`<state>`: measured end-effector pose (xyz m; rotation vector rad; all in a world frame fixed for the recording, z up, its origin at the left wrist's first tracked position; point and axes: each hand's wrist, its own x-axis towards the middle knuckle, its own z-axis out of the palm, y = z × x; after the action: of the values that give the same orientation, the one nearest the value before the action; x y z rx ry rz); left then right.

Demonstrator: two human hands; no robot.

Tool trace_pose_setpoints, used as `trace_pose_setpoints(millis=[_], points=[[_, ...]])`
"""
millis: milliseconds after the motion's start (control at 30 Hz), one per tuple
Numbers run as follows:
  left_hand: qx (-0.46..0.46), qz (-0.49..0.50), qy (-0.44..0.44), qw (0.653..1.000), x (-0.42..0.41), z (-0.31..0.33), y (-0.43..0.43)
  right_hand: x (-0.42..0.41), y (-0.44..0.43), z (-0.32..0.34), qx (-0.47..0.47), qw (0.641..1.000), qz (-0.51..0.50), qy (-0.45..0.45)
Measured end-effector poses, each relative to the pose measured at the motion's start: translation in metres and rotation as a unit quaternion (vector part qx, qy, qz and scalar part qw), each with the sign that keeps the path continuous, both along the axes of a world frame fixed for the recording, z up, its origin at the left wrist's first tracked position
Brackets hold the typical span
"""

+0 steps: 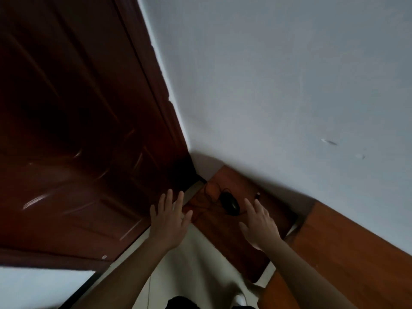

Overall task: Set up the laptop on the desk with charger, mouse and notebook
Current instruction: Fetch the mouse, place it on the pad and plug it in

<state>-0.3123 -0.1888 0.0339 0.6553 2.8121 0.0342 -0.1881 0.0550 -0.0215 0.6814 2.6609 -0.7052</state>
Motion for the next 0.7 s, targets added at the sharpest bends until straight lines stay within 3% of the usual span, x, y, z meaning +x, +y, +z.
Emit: trace_pose_setpoints(millis=[333, 467, 700], points=[[-0.036, -0.209, -0.03, 0.977, -0.161, -0.062, 0.072, -0.082, 0.014, -0.034, -0.02, 0.979, -0.196, -0.05], [-0.063, -0.287, -0.039, 0.955, -0.21, -0.101, 0.086, -0.116, 0.004, -0.07, -0.013, 0.977, -0.202, -0.062], [-0.063, -0.289, -0.098, 0.95, -0.26, -0.16, 0.077, -0.192, -0.018, -0.162, -0.041, 0.967, -0.221, -0.121]])
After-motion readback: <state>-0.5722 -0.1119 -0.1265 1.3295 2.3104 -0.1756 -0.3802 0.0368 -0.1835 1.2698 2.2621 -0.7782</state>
